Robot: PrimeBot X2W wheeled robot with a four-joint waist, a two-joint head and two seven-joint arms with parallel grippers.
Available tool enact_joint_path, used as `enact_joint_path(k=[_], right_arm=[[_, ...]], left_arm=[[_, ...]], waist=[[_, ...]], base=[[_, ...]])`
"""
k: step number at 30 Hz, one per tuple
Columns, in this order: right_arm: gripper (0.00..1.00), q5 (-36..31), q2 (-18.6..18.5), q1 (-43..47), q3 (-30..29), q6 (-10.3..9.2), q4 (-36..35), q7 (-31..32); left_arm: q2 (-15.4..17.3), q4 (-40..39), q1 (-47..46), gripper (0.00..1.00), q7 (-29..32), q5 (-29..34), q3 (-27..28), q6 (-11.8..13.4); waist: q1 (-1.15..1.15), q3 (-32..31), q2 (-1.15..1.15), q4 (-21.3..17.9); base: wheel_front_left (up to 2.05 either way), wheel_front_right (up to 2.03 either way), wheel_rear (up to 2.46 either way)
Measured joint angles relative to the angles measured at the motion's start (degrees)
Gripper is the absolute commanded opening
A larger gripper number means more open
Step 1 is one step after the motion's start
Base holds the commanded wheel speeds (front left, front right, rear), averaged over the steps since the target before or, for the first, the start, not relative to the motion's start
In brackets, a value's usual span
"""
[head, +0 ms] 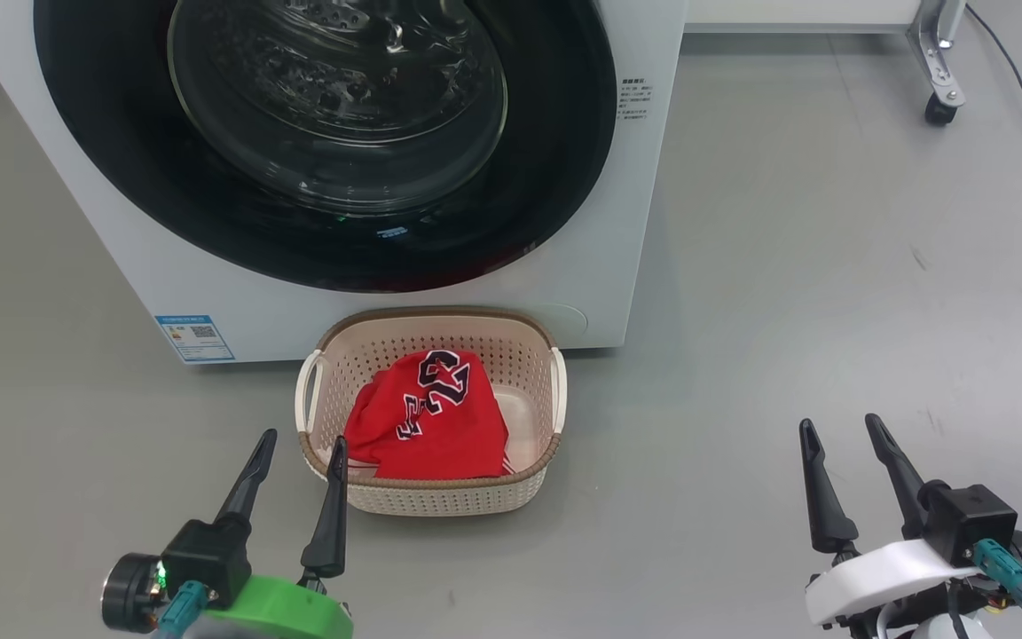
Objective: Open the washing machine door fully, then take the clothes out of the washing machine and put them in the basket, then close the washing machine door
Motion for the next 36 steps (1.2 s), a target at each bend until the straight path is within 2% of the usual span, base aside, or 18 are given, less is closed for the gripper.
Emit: enact_joint_path(k=[18,36], right_arm=[[1.0,-0.4,-0.01,4.21,-0.55,-1.45,-5.14,0.0],[1.0,-0.44,-0.26,5.43,-0.56,-1.58,-7.71,0.01]], left_arm=[[0.25,-0.46,0.14,1.0,0.3,0.0,-0.16,-0.16],[0.43,-1.29,0.15,1.0,0.76,0.0,-0.41,-0.15]], waist=[[0.0,-0.81,0.0,-0.22],[0.0,-0.28,0.0,0.0]], base=[[0.0,0.0,0.0],[0.0,0.0,0.0]])
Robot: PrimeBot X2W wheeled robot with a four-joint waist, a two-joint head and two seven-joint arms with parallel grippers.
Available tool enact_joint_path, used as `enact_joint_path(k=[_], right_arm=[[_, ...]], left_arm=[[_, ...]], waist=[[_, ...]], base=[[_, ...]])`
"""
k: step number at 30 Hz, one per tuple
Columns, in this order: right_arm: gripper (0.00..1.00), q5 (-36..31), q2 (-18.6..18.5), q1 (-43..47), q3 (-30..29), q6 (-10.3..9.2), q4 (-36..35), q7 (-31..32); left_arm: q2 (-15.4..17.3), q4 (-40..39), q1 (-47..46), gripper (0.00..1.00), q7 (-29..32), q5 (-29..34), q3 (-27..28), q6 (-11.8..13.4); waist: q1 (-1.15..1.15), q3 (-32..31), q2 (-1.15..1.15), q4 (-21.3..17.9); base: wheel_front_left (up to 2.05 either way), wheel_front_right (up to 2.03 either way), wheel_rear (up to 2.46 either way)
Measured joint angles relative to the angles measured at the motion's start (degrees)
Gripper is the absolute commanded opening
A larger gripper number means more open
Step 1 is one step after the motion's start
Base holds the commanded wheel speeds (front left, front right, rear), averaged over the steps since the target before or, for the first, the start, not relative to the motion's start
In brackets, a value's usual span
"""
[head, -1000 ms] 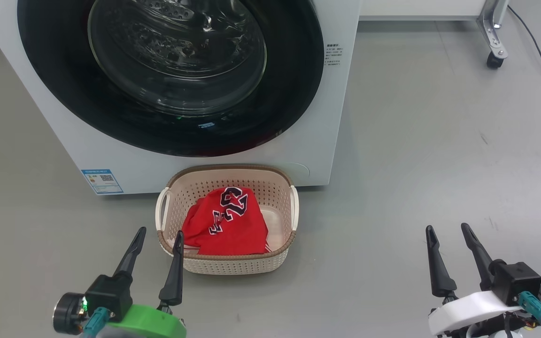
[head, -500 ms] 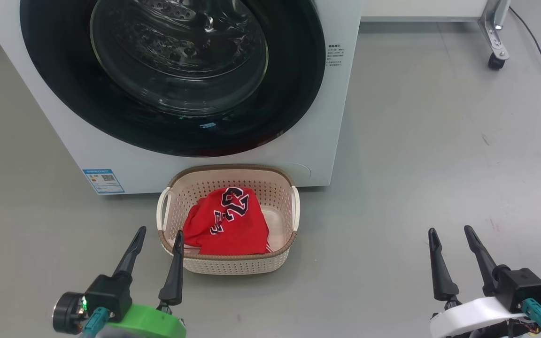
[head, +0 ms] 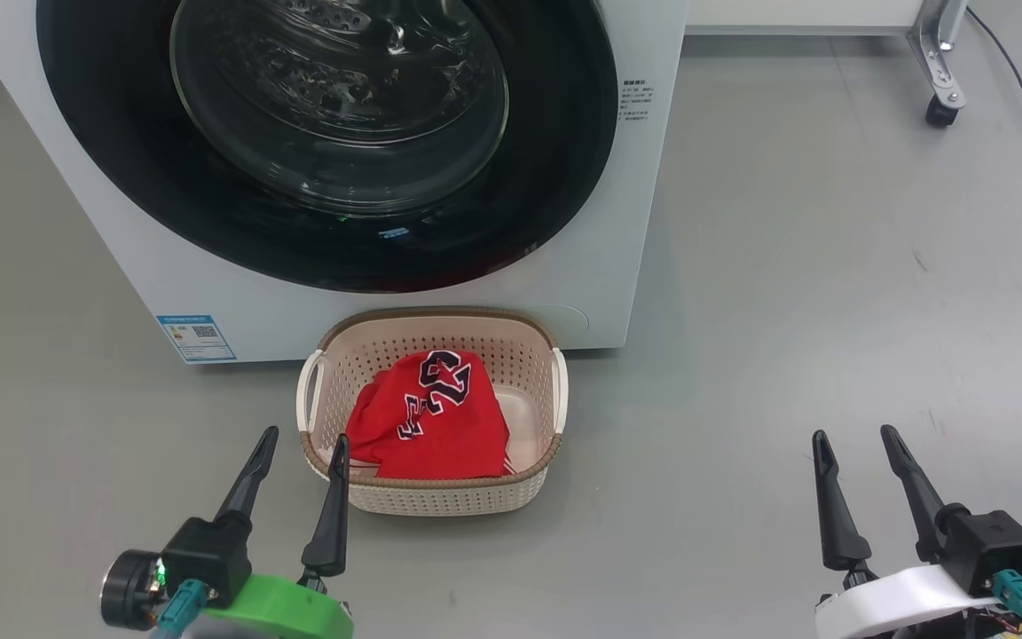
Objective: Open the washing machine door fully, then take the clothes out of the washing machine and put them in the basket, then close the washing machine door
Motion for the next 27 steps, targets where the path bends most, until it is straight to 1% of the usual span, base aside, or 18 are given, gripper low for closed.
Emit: enact_joint_path(k=[9,10,14,18,27], right_arm=[[1.0,0.0,-0.09,0.16,0.01,-0.19,-0.89,0.09],[0.0,0.0,-0.11,0.16,0.01,-0.2,-0.96,0.16],[0.0,0.05,0.77,0.41,0.23,-0.15,1.18,0.33],[0.0,1.23,0.94,1.13,0.32,0.09,1.24,0.33],[0.0,8.04,1.1,1.13,0.3,0.7,1.01,0.75]], left_arm=[[0.0,-0.22,0.0,1.0,0.0,0.0,-0.02,0.01],[0.0,-0.23,0.0,0.0,0.0,0.01,-0.03,0.04],[-0.64,1.86,0.69,0.0,0.01,0.01,-0.4,0.01],[-0.69,1.97,1.53,0.0,0.01,-1.02,-0.27,-0.08],[-0.8,1.63,1.54,0.0,0.89,-8.0,0.71,-1.01]], waist=[[0.0,0.39,0.0,0.06],[0.0,0.41,0.0,0.06],[0.0,0.43,0.0,0.06],[0.0,0.38,0.0,-0.01],[0.0,0.09,0.0,-0.33]], base=[[0.0,0.0,0.0],[0.0,0.0,0.0],[0.0,0.0,0.0],[0.0,0.0,0.0],[0.0,0.0,0.0]])
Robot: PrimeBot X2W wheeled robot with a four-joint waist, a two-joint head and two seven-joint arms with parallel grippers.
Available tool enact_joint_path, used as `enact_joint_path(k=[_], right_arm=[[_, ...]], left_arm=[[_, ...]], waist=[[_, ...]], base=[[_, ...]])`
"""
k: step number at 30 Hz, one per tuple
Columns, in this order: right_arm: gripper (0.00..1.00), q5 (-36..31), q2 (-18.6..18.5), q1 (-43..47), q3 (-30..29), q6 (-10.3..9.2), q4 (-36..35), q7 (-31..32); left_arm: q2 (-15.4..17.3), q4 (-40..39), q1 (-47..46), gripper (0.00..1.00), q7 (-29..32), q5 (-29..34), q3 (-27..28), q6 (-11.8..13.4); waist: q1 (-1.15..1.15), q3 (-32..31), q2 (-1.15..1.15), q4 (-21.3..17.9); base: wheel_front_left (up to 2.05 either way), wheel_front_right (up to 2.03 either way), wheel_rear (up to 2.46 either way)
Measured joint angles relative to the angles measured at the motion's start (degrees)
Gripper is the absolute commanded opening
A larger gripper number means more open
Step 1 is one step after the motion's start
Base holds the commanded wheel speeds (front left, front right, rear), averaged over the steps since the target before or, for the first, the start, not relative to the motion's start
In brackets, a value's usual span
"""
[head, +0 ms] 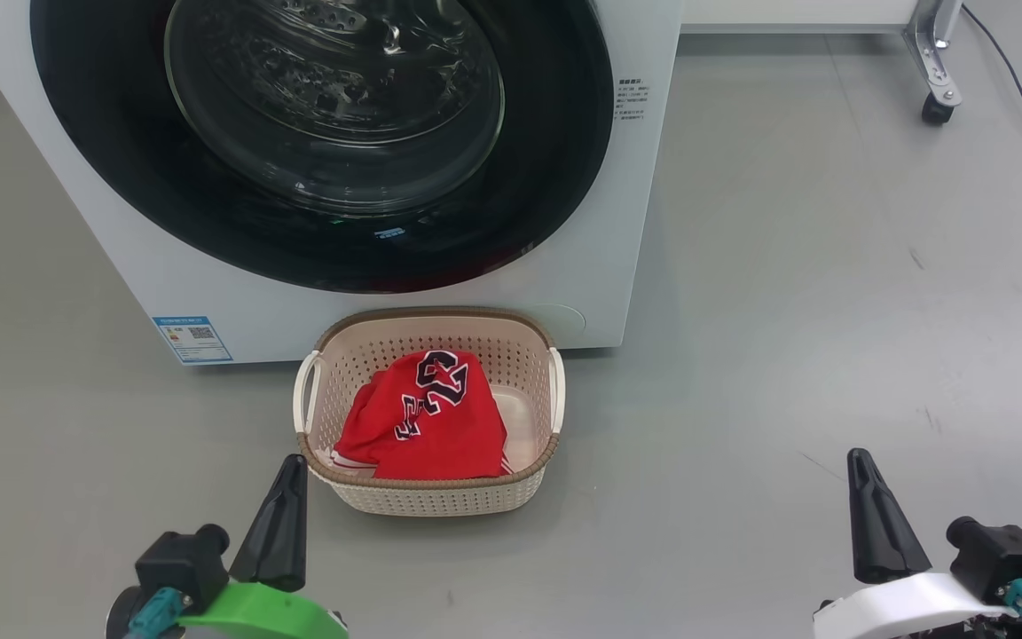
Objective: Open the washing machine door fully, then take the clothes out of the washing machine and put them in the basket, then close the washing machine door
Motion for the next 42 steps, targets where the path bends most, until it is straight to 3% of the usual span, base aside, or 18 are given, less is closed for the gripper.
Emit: enact_joint_path(k=[42], right_arm=[[0.0,33.12,0.13,-4.04,-5.69,2.97,3.83,7.89]], left_arm=[[-0.19,1.89,-0.3,0.0,7.92,-31.39,8.18,-3.31]], waist=[[0.0,-1.08,0.0,-1.12]], base=[[0.0,0.0,0.0]])
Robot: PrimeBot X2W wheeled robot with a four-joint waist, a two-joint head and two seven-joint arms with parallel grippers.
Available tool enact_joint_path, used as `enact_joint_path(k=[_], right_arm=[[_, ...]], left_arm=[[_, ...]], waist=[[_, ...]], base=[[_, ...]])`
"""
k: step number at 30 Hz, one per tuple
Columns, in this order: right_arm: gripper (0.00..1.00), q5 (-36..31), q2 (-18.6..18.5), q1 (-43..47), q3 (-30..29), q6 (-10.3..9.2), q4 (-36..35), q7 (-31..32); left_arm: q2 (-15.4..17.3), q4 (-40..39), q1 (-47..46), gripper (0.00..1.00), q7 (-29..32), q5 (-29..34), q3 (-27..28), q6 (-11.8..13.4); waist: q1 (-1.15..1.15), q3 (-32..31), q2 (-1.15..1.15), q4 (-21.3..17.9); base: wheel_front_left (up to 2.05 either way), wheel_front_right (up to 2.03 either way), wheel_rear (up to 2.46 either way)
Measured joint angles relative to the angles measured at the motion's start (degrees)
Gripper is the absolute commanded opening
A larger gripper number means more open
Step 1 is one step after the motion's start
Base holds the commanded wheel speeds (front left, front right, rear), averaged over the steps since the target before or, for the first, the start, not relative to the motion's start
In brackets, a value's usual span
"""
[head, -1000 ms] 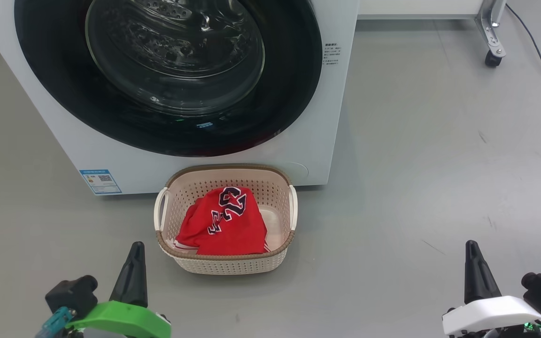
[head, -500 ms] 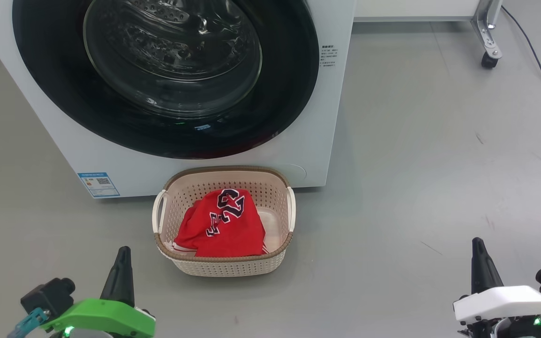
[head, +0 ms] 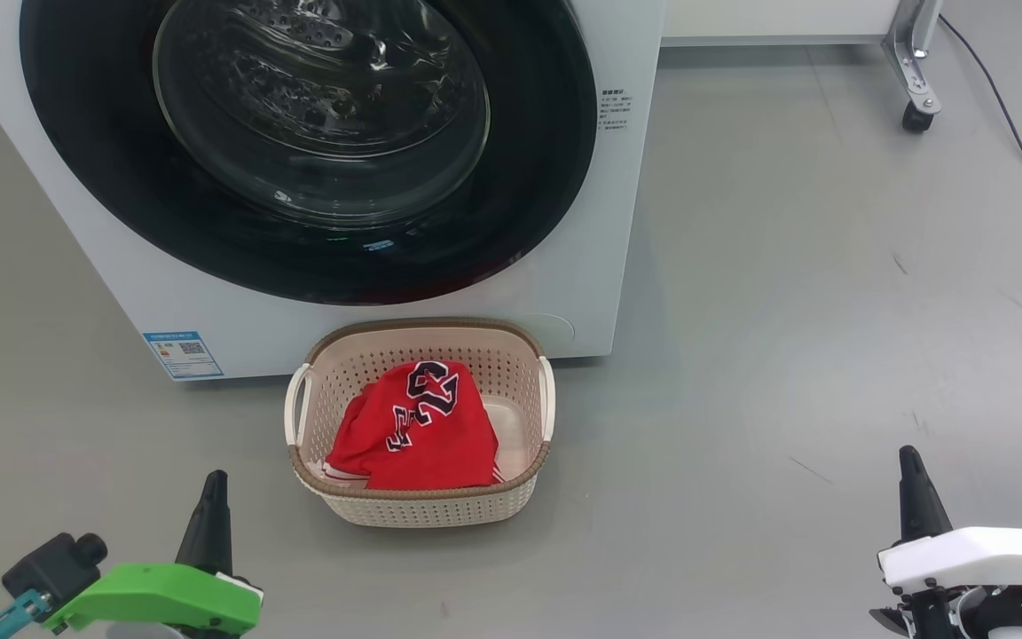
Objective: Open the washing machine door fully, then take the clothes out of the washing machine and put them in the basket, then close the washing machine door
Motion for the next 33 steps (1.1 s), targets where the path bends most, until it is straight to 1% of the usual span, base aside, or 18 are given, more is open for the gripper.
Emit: enact_joint_path(k=[3,4,9,15,19,22,33], right_arm=[[0.0,2.4,-0.02,-0.51,-0.34,0.05,0.43,0.52],[0.0,3.9,-0.03,-0.94,-0.55,0.45,0.64,0.57],[0.0,7.73,-0.07,-1.4,-1.1,0.65,1.42,1.72],[0.0,12.39,-0.08,-2.47,-1.83,1.51,2.13,2.58],[0.0,15.48,-0.08,-3.09,-2.32,1.6,2.77,3.14],[0.0,17.71,-0.09,-3.47,-2.63,2.15,3.11,3.75],[0.0,26.19,-0.1,-4.93,-3.96,3.1,4.71,5.58]], left_arm=[[0.01,0.29,-0.09,0.0,0.4,-2.03,0.75,-0.23],[0.01,0.48,-0.14,0.0,0.79,-3.71,1.05,-0.3],[0.02,0.94,-0.46,0.0,1.54,-7.34,1.85,-0.8],[0.03,1.42,-0.71,0.0,2.64,-11.57,3.05,-1.33],[0.03,1.66,-0.97,0.0,3.41,-14.63,3.75,-1.82],[0.03,1.81,-1.47,0.0,3.86,-16.84,4.5,-2.2],[0.03,2.97,-1.6,0.0,5.59,-25.03,6.53,-3.25]], waist=[[0.0,-0.09,0.0,-0.09],[0.0,-0.14,0.0,-0.14],[0.0,-0.29,0.0,-0.28],[0.0,-0.46,0.0,-0.44],[0.0,-0.58,0.0,-0.55],[0.0,-0.66,0.0,-0.64],[0.0,-0.98,0.0,-0.94]], base=[[0.0,0.0,0.0],[0.0,0.0,0.0],[0.0,0.0,0.0],[0.0,0.0,0.0],[0.0,0.0,0.0],[0.0,0.0,0.0],[0.0,0.0,0.0]])
